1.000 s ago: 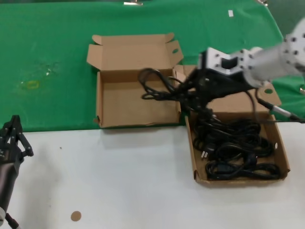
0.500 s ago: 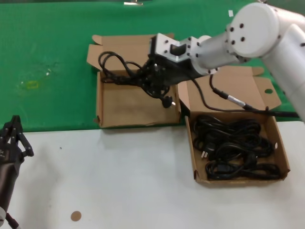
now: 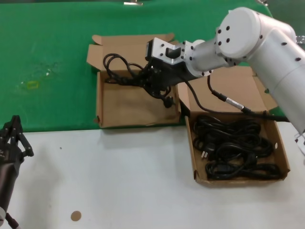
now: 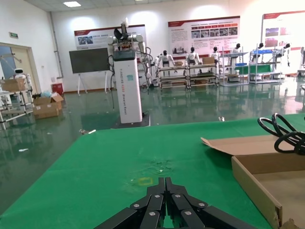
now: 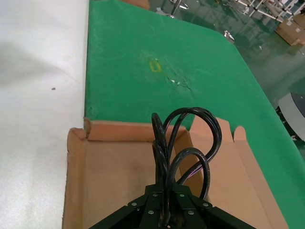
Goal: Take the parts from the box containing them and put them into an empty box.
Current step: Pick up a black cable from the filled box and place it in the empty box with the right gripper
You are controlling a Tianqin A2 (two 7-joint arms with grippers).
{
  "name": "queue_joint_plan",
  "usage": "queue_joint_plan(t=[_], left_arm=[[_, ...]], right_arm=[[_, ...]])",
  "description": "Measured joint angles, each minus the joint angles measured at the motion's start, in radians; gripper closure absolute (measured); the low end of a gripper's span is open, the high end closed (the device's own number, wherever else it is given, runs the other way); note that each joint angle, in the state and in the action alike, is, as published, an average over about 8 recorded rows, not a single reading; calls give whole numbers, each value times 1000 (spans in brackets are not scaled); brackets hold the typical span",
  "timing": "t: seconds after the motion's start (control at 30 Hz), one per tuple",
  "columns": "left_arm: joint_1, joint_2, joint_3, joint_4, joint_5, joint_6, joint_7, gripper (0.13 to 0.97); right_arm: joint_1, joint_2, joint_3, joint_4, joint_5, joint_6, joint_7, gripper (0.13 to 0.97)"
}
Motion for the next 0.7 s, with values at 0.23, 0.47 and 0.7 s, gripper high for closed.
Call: queue_joint_plan(t=[0.23,0.47,0.7], left_arm=[[0,0,0,0,0,0,0,945],[0,0,0,0,0,0,0,945],[0,0,0,0,0,0,0,945]], right_arm=[[18,-18,2,-65,9,20,-37,933],[28,-32,1,-98,16,30,-62,897],[28,-33,1,-103,21,33,-71,822]])
